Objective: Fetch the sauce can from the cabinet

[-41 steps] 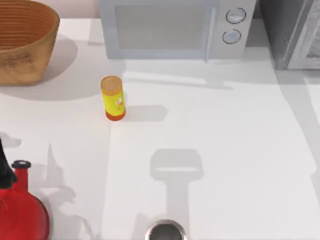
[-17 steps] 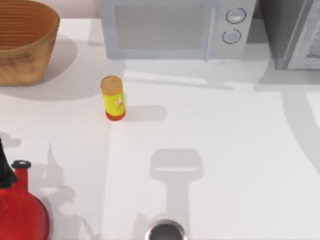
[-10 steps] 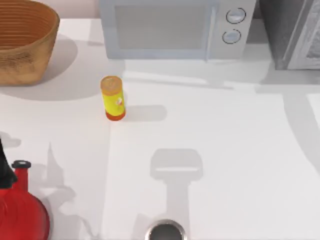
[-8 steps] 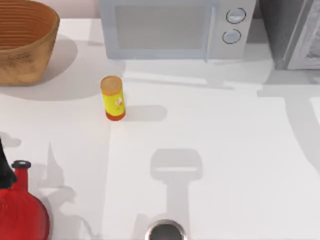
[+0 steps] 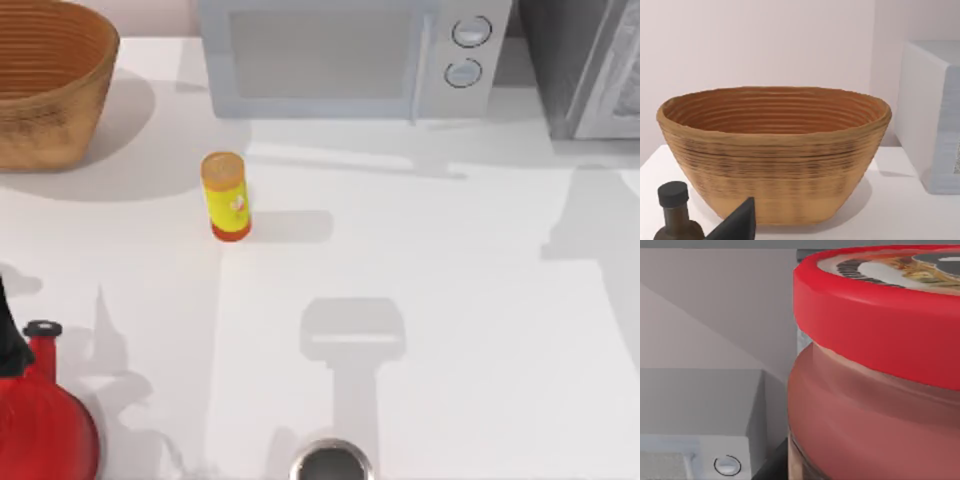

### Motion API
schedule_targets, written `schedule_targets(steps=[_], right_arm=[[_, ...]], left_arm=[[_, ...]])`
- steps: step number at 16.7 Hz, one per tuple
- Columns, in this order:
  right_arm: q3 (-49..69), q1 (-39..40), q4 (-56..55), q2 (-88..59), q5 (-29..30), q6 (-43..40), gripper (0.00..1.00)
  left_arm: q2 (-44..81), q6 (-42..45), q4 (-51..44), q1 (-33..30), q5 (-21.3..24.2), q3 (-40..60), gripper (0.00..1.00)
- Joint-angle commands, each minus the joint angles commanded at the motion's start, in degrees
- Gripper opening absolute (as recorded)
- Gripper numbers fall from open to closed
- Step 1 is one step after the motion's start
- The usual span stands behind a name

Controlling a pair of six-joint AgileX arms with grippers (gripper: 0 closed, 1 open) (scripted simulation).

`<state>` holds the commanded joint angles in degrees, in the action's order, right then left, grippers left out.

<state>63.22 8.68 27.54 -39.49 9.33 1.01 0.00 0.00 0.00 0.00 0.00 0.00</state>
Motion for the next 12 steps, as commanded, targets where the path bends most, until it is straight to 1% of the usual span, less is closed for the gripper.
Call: schedule_targets(steps=[4,6,9,12], right_arm=[[-27.9,-3.2,-10.6,15.1,-3.5,-0.3,0.00],[-39.6,-4.8,-15.6,22.2,-5.1,-0.5,0.00],[-52.9,-6.8,-21.9,31.3,-7.3,-0.7,0.00],[-60.8,-8.2,-26.2,37.5,-8.8,-0.9,0.00]], left_arm=[[0.0,0.0,0.0,0.0,0.0,0.0,1.00],[0.0,0.0,0.0,0.0,0.0,0.0,1.00],[0.0,0.0,0.0,0.0,0.0,0.0,1.00],[0.0,0.0,0.0,0.0,0.0,0.0,1.00]])
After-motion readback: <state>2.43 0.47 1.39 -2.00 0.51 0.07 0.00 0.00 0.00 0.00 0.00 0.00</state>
